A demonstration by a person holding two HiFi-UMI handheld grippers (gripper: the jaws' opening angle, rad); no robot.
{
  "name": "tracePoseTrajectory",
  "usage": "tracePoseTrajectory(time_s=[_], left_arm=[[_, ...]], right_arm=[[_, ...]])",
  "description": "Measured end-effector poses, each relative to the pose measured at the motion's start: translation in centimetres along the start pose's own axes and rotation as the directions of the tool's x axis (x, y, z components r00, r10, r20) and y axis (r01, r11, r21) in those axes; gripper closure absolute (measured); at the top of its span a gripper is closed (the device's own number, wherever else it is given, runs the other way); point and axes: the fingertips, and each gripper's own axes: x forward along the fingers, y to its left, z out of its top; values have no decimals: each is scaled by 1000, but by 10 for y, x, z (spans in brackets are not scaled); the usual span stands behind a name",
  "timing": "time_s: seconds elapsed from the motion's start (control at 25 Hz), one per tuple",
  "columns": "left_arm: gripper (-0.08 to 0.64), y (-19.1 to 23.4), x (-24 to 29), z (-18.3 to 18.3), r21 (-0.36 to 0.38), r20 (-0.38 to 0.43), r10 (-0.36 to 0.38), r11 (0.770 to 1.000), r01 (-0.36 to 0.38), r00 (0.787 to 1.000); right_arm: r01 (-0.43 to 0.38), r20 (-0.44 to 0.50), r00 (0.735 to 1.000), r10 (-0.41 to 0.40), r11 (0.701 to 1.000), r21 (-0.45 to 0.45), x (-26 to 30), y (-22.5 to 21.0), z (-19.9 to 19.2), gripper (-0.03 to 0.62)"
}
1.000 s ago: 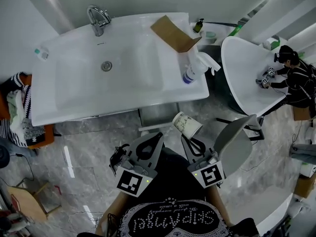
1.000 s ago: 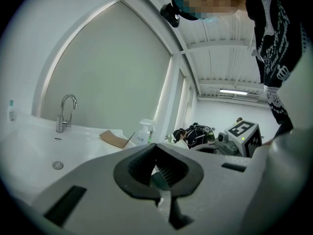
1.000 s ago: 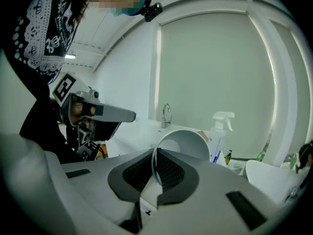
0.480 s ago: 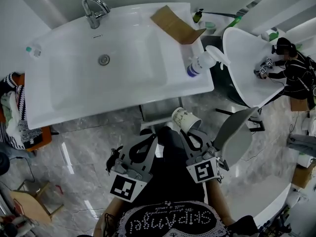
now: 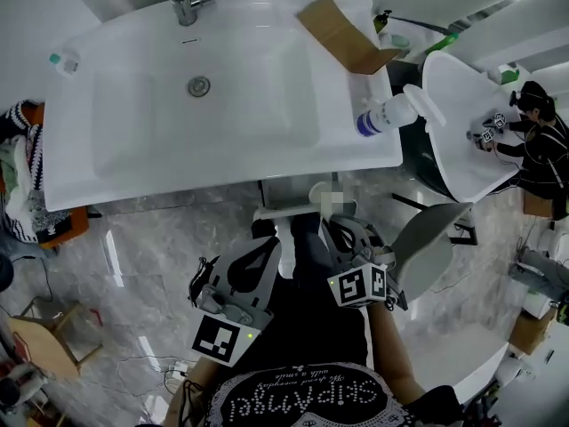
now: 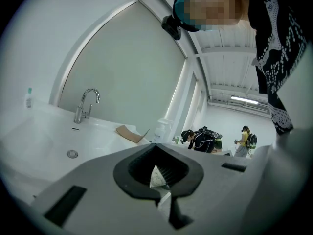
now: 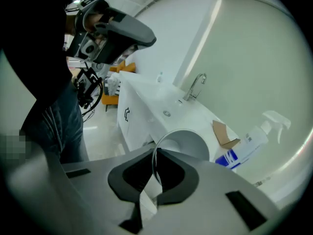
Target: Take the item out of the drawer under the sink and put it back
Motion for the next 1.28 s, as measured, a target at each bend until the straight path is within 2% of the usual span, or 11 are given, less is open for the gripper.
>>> tracePoseTrajectory(time_s=[0.2,0.76,1.28], left_arm=[[560,2,0,-6,-13,-22,3,1000,-3,1000],[560,-3,5,-19,-24,-76,23,999,-25,997],[560,-7,12,-39,-86,-146,17,996,-30,989]], right_arm=[[-39,-20,999,39,999,-29,24,5,-19,569],[-145,-44,988,145,989,-9,67,25,-48,569],[-218,-99,972,215,976,-18,111,21,-80,569]])
